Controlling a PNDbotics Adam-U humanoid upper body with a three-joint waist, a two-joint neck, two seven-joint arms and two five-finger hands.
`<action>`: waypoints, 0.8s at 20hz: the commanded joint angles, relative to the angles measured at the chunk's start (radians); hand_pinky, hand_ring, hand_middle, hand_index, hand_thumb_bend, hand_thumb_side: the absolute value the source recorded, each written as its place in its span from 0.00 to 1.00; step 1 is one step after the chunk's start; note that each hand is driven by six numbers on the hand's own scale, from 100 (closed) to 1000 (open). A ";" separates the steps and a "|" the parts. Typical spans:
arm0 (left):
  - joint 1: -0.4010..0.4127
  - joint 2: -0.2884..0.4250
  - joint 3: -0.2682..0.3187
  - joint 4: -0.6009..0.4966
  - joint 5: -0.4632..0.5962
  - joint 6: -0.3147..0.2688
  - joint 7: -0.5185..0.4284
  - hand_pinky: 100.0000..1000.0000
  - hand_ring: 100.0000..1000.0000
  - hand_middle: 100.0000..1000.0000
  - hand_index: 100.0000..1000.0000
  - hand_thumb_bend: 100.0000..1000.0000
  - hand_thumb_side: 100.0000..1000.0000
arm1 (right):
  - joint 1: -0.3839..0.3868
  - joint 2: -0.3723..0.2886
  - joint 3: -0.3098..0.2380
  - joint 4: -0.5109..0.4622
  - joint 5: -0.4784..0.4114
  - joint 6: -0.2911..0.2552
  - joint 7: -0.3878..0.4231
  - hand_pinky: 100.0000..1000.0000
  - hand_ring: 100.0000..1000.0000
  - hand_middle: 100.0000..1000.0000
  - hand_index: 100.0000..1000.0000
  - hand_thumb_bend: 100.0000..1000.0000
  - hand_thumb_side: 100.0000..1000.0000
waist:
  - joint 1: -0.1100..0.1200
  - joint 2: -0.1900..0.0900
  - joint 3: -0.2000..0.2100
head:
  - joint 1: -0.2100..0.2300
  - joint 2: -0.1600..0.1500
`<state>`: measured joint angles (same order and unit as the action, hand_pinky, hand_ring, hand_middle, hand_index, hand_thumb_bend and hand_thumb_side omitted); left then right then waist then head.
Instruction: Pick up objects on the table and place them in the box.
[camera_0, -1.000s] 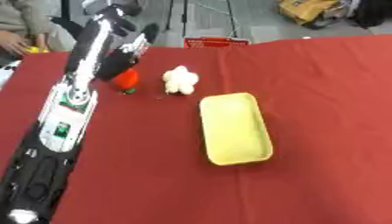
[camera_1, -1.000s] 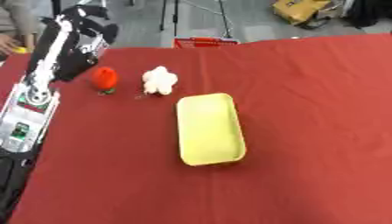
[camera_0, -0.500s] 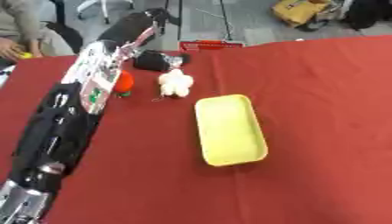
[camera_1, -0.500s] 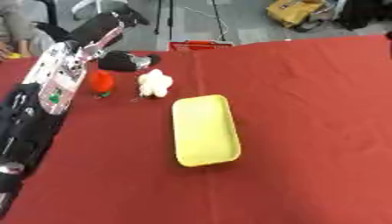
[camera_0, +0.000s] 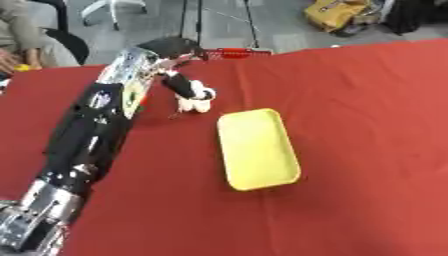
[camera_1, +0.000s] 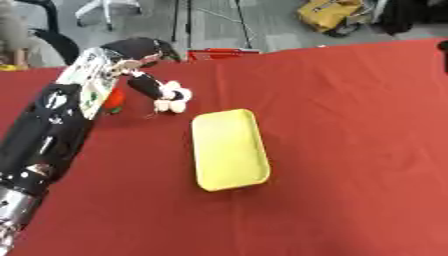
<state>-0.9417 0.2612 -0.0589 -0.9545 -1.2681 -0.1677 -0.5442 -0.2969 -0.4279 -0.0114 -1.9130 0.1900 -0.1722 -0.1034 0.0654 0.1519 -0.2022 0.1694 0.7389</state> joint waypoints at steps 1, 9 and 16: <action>-0.038 0.001 0.035 0.034 -0.044 0.034 0.007 0.78 0.80 0.82 0.88 0.61 0.50 | -0.016 -0.017 0.002 -0.007 -0.012 -0.003 0.010 0.67 0.65 0.80 0.92 0.30 0.69 | 0.011 -0.030 -0.009 | 0.007 0.001; -0.040 -0.009 0.072 0.111 -0.088 0.121 0.129 0.77 0.79 0.82 0.88 0.59 0.51 | -0.018 -0.017 0.005 -0.007 -0.013 -0.006 0.016 0.67 0.65 0.80 0.92 0.29 0.69 | 0.016 -0.022 -0.028 | 0.010 -0.007; -0.039 -0.003 0.092 0.161 -0.065 0.164 0.192 0.76 0.78 0.81 0.87 0.60 0.52 | -0.020 -0.018 0.007 -0.007 -0.013 -0.006 0.019 0.67 0.65 0.80 0.92 0.29 0.70 | 0.021 -0.016 -0.041 | 0.011 -0.012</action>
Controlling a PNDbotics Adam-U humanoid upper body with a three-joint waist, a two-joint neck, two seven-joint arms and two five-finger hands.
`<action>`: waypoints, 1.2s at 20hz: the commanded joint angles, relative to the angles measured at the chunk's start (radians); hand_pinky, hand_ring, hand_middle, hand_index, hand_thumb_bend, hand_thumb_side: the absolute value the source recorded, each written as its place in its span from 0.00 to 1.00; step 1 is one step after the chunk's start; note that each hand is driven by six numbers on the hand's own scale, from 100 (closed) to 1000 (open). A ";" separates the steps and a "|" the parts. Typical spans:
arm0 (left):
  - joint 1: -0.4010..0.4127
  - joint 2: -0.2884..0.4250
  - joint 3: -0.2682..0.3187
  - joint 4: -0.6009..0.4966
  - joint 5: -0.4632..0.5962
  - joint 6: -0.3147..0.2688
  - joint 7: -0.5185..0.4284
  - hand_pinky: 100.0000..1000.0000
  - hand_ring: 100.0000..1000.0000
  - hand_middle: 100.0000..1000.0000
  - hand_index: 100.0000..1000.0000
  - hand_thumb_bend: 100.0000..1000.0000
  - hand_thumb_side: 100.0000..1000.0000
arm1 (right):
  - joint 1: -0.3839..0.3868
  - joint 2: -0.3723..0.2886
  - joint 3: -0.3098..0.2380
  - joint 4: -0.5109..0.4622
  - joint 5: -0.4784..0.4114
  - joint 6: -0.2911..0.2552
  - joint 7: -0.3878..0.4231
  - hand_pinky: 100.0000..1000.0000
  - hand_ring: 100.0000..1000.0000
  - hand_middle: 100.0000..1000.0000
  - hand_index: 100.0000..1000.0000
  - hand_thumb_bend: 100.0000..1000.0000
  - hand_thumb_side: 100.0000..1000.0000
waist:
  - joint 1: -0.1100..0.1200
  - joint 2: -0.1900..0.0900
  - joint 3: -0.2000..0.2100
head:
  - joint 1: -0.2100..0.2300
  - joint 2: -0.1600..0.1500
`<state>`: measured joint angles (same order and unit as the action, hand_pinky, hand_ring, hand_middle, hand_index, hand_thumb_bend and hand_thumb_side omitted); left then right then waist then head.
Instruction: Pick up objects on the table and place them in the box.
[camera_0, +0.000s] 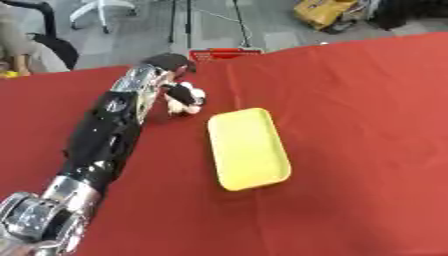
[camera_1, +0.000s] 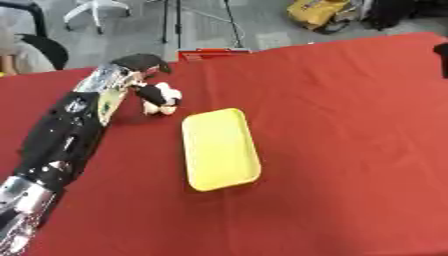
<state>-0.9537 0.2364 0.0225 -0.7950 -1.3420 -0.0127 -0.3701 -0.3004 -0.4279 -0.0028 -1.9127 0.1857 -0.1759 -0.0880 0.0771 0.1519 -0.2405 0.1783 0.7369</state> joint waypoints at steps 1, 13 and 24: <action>-0.027 0.024 0.012 0.006 0.010 0.013 0.022 0.75 0.77 0.81 0.87 0.58 0.52 | -0.016 -0.018 -0.002 -0.007 -0.009 -0.003 0.004 0.67 0.65 0.80 0.92 0.29 0.70 | 0.010 -0.016 -0.004 | 0.002 -0.011; -0.008 0.032 0.029 0.067 0.007 0.088 0.058 0.75 0.77 0.80 0.86 0.56 0.52 | -0.013 -0.015 -0.003 -0.006 -0.007 -0.004 0.005 0.67 0.64 0.80 0.92 0.29 0.70 | 0.014 -0.014 -0.013 | 0.002 -0.018; 0.013 0.024 0.028 0.108 0.024 0.100 0.070 0.65 0.67 0.73 0.81 0.44 0.46 | -0.013 -0.013 -0.004 -0.005 -0.007 -0.005 0.005 0.67 0.63 0.80 0.92 0.29 0.69 | 0.012 -0.013 -0.013 | 0.000 -0.024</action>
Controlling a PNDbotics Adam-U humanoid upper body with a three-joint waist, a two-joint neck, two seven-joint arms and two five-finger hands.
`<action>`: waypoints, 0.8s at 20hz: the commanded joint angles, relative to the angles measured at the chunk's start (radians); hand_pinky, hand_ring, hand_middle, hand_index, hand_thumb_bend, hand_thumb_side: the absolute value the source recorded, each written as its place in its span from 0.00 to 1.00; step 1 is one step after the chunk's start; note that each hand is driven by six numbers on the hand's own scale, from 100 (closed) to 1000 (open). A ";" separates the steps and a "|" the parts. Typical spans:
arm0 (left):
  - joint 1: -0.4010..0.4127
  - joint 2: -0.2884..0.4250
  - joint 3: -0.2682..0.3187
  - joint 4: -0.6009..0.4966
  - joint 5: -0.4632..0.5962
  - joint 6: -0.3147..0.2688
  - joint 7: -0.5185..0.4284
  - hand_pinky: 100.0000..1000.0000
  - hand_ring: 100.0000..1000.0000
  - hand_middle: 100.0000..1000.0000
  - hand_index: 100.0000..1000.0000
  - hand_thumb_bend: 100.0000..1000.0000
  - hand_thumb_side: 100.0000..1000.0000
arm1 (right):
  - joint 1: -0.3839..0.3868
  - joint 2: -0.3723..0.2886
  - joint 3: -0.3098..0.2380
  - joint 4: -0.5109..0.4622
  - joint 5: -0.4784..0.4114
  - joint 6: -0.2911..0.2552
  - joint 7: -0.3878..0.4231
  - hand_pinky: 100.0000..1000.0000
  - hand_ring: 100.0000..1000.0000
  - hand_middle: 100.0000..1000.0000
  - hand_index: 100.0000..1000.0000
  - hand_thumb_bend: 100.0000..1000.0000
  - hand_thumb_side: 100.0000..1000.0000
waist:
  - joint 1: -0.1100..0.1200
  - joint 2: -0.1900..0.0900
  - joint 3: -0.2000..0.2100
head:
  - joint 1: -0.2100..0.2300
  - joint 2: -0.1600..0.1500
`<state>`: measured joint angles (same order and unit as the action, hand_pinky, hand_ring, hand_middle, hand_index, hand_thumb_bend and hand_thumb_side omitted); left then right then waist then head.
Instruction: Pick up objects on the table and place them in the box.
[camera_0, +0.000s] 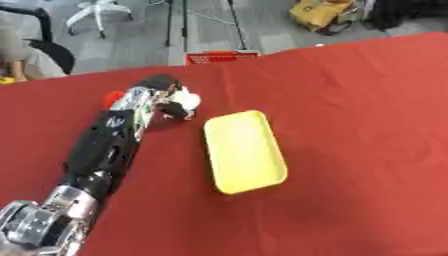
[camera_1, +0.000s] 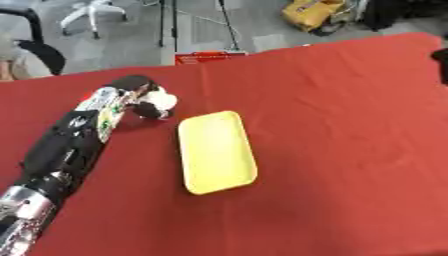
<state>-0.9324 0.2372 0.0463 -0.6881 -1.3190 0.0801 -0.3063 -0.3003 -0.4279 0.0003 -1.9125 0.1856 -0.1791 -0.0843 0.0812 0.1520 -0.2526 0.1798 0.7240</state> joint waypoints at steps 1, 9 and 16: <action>-0.007 0.023 0.004 0.005 -0.002 0.010 0.011 0.65 0.67 0.73 0.81 0.44 0.46 | -0.013 -0.012 -0.008 -0.005 -0.007 -0.001 0.001 0.67 0.63 0.80 0.92 0.29 0.69 | 0.008 -0.013 -0.001 | -0.001 -0.011; -0.002 0.026 0.009 -0.003 -0.024 0.038 0.105 0.48 0.48 0.50 0.60 0.00 0.19 | -0.012 -0.012 -0.010 -0.003 -0.006 -0.002 0.000 0.67 0.63 0.80 0.92 0.29 0.70 | 0.009 -0.014 -0.001 | -0.003 -0.014; -0.006 0.056 -0.009 -0.116 0.105 -0.001 0.154 0.51 0.47 0.49 0.60 0.00 0.23 | -0.010 -0.013 -0.015 -0.002 -0.005 -0.001 -0.004 0.67 0.63 0.80 0.92 0.29 0.70 | 0.010 -0.017 0.001 | -0.007 -0.011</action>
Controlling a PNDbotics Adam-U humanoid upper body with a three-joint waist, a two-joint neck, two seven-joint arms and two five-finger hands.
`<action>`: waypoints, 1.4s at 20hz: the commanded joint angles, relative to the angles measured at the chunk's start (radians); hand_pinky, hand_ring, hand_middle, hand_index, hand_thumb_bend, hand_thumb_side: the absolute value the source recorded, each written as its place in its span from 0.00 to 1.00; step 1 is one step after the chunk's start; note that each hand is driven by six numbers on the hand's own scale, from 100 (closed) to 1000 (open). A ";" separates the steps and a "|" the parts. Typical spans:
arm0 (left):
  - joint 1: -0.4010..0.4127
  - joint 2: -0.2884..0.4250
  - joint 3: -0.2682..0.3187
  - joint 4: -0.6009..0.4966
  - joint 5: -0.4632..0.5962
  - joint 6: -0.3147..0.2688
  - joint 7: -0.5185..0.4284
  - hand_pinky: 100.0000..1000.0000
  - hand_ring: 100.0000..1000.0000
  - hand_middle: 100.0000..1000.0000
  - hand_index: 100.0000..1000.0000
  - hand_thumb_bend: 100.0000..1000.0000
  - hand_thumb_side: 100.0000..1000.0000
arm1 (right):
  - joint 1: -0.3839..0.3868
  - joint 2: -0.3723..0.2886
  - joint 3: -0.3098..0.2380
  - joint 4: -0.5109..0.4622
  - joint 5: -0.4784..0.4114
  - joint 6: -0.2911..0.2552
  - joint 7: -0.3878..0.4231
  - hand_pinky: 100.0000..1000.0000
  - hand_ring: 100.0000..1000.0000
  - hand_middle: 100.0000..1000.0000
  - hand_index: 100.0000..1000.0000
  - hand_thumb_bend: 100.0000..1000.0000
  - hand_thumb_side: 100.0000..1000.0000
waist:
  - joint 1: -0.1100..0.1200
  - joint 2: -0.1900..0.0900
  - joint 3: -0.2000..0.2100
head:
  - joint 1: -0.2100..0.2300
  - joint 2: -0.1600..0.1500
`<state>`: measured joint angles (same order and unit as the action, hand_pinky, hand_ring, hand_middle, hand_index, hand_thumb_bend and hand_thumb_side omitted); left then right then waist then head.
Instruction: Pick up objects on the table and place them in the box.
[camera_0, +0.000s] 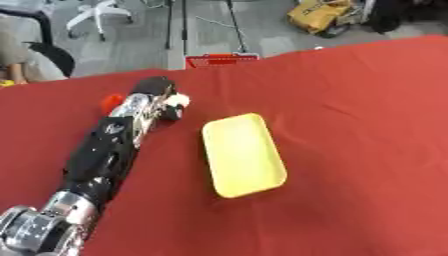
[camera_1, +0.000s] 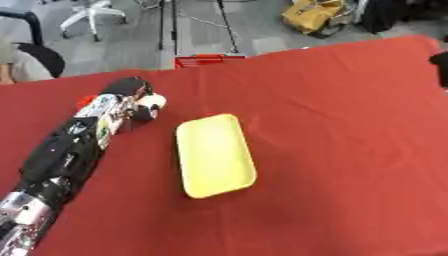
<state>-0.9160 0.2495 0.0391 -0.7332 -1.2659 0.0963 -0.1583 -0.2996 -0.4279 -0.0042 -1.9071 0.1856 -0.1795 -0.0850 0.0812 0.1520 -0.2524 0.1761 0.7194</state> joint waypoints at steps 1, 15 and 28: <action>-0.022 0.047 -0.001 -0.097 0.076 -0.022 -0.002 0.51 0.47 0.49 0.60 0.00 0.23 | -0.010 -0.013 -0.011 -0.008 -0.004 -0.001 -0.004 0.67 0.63 0.80 0.92 0.29 0.70 | 0.010 -0.017 0.002 | -0.003 -0.006; -0.043 0.081 -0.320 -0.498 0.339 -0.313 -0.271 0.54 0.49 0.50 0.61 0.00 0.23 | -0.015 -0.015 -0.016 -0.010 -0.008 -0.001 -0.011 0.67 0.63 0.80 0.92 0.28 0.70 | 0.002 -0.027 0.006 | -0.008 0.001; -0.006 0.019 -0.416 -0.411 0.150 -0.429 -0.269 0.56 0.52 0.52 0.62 0.00 0.22 | -0.016 -0.011 -0.014 -0.010 -0.010 0.000 -0.011 0.67 0.63 0.80 0.92 0.28 0.70 | 0.001 -0.029 -0.001 | -0.021 -0.008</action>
<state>-0.9065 0.2628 -0.3792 -1.1448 -1.0928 -0.3250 -0.4399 -0.3004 -0.4277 -0.0117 -1.9068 0.1831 -0.1795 -0.0931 0.0812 0.1519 -0.2525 0.1573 0.7197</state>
